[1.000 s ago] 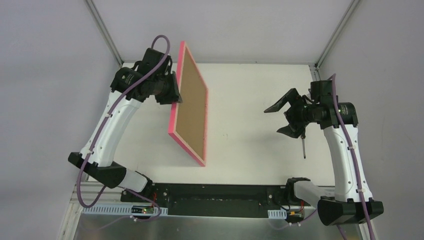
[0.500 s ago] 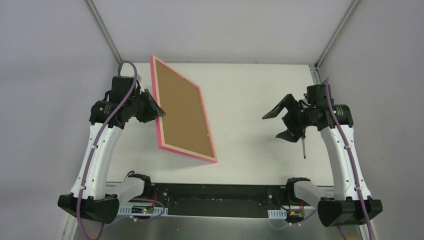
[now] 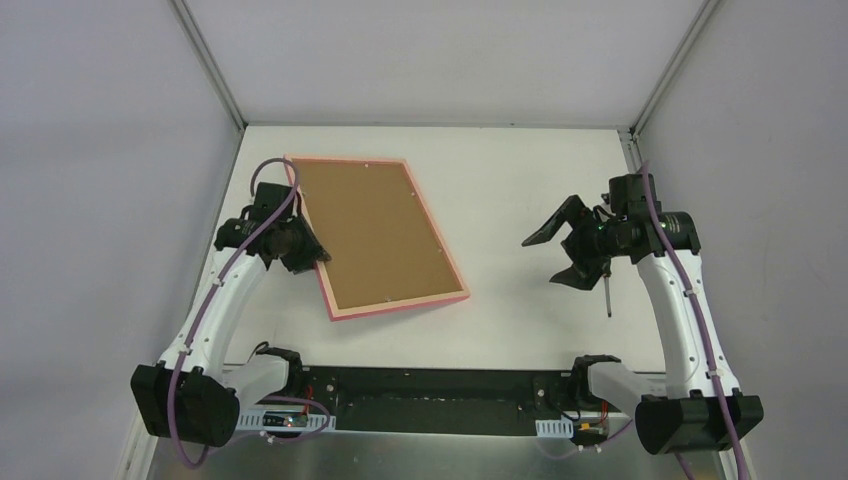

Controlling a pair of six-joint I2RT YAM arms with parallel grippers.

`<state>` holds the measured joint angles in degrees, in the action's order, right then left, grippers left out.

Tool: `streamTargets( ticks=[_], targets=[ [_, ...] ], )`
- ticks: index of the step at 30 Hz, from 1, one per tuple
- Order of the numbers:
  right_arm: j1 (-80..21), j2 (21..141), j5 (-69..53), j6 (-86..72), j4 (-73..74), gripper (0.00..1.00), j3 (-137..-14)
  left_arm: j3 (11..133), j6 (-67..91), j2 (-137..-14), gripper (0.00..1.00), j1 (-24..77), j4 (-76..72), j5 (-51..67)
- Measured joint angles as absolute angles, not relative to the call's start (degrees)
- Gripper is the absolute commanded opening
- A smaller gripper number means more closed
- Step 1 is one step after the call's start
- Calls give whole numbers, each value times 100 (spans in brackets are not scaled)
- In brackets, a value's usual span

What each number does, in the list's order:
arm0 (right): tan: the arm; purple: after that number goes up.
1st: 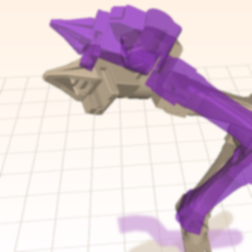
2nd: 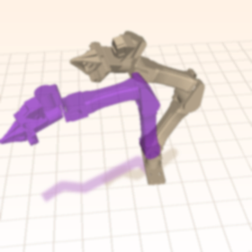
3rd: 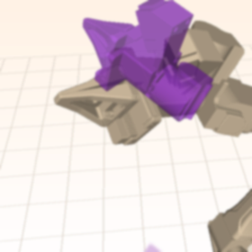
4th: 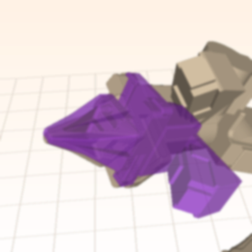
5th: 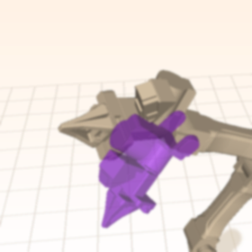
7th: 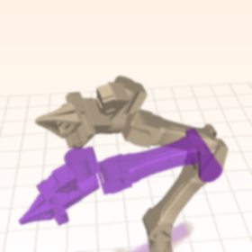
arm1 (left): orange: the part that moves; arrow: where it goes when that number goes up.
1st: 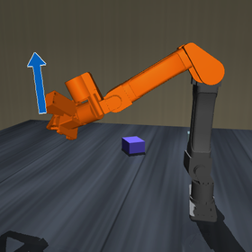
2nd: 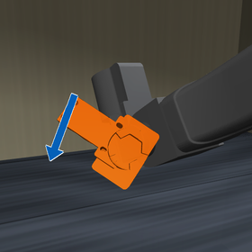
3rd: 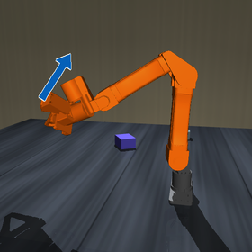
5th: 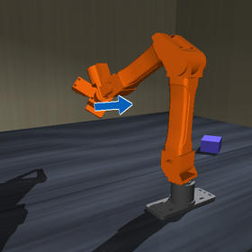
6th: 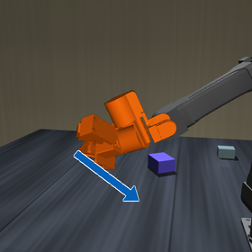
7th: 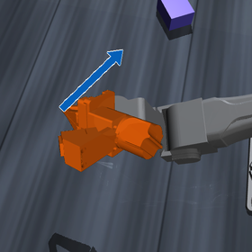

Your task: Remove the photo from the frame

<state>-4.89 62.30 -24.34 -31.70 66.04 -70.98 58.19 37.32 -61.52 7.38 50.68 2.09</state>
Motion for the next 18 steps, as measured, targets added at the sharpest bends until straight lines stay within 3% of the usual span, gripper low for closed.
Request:
streamTargets(
  ticks=[18],
  targets=[
    [-489, 6055, -2447, -3129, 6486, 99, -6713, 4821, 4733, -7463, 0, 631, 5649, -1253]
  ],
)
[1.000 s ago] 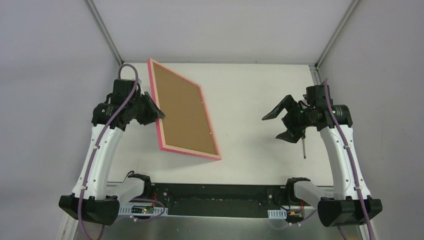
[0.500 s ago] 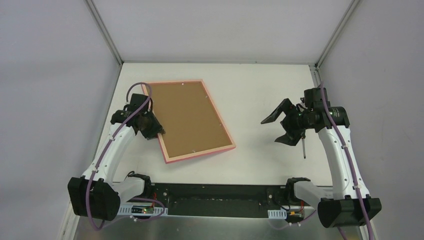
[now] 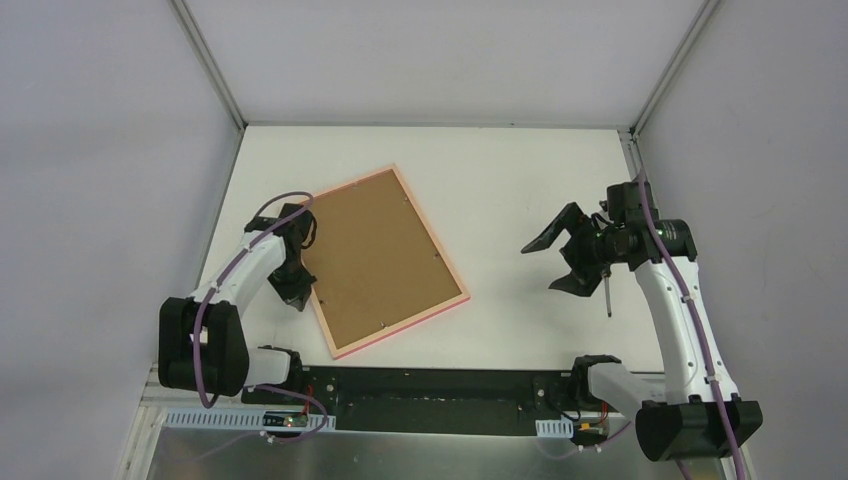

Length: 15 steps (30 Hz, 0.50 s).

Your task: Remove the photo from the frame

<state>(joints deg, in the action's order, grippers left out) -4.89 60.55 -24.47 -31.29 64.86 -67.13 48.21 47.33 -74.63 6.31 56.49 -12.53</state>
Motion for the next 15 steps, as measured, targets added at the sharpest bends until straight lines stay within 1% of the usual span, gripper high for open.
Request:
streamTargets(
  ticks=[4, 5, 6, 9, 10, 13, 15],
  targets=[
    [-489, 5975, -2445, -3131, 6486, 99, -6661, 4877, 4735, -7448, 0, 631, 5708, -1251],
    [-489, 5957, -2445, -3131, 6482, 99, -6654, 4950, 4711, -7389, 4, 631, 5741, -1238],
    [-489, 5933, -2445, -3131, 6479, 99, -6641, 5054, 4681, -7303, 14, 631, 5771, -1208],
    [-493, 5909, -2447, -3127, 6473, 99, -6567, 5507, 4508, -7002, 35, 631, 5787, -937],
    [-510, 5909, -2447, -3122, 6469, 99, -6510, 5693, 4456, -6869, 41, 631, 5736, -779],
    [-593, 5957, -2436, -3092, 6466, 99, -6313, 5905, 4355, -6423, 67, 633, 5380, -115],
    [-690, 6047, -2429, -3072, 6460, 99, -6211, 5859, 4394, -6108, 78, 701, 5113, 445]
  ],
)
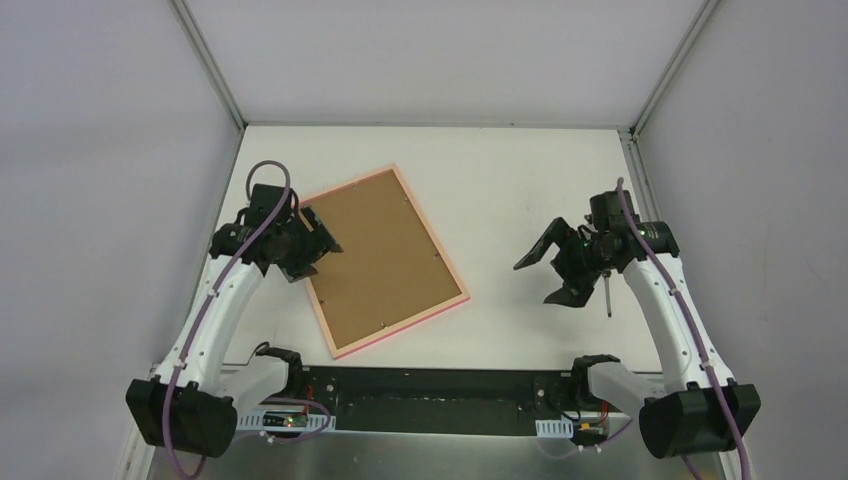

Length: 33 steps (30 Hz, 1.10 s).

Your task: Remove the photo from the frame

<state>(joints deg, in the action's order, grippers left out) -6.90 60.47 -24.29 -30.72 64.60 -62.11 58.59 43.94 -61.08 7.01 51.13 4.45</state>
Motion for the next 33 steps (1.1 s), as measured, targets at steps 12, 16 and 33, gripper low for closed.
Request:
streamTargets(
  ticks=[12, 16, 33],
  targets=[
    [-519, 6460, -2032, -3247, 5621, 96, -5269, 4838, 5422, -5043, 90, 3251, 3907, 1186],
    [381, 6897, -1734, -3356, 5216, 96, -5168, 4971, 5406, -5315, 90, 3452, 3769, 1208],
    [1396, 9570, 1380, -2547, 4386, 93, -7310, 7030, 3105, -7260, 92, 3452, 3752, 2112]
  ],
)
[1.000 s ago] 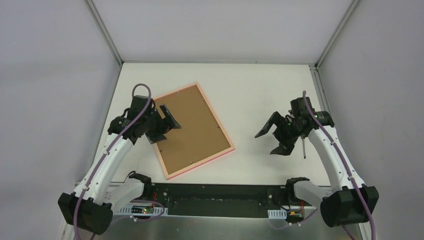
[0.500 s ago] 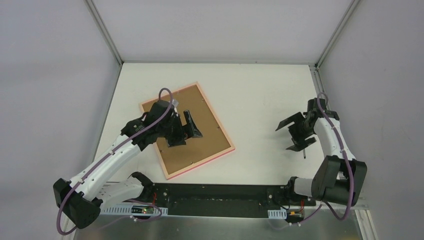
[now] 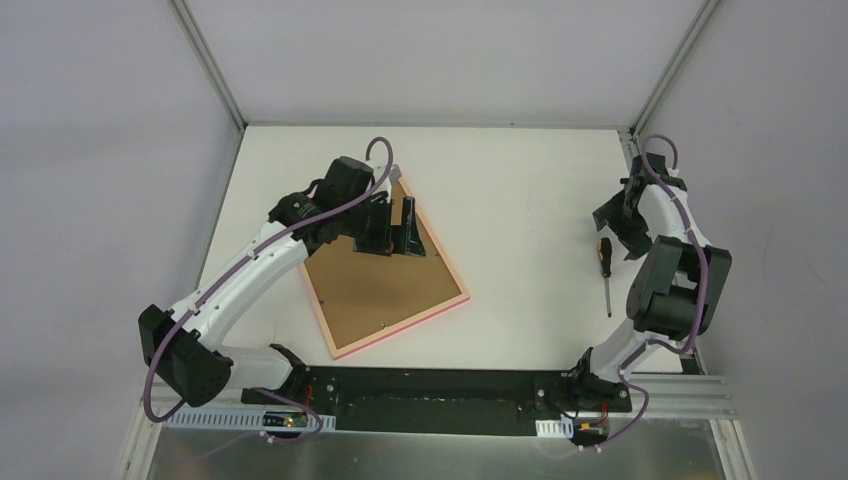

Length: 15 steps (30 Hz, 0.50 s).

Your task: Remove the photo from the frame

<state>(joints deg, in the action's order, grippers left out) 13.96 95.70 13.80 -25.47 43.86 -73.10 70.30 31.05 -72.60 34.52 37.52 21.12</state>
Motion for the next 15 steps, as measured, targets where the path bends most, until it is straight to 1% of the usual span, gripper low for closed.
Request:
streamTargets(
  ticks=[3, 7, 10, 13, 15],
  targets=[
    [1444, 9804, 1417, -2141, 4209, 85, -7338, 7264, 2585, -7378, 92, 3446, 3944, 2167],
    [1496, 10169, 1256, -1667, 4066, 78, -7376, 7393, 2099, -7408, 93, 3411, 4152, 2191],
    [1511, 10403, 1079, -1387, 3959, 69, -7373, 7426, 1831, -7435, 93, 3363, 4324, 2196],
    [1516, 10508, 867, -1201, 3892, 64, -7365, 7443, 1656, -7467, 93, 3326, 4436, 2198],
    [1516, 10545, 784, -1131, 3854, 59, -7358, 7454, 1586, -7489, 93, 3326, 4497, 2200]
  ],
)
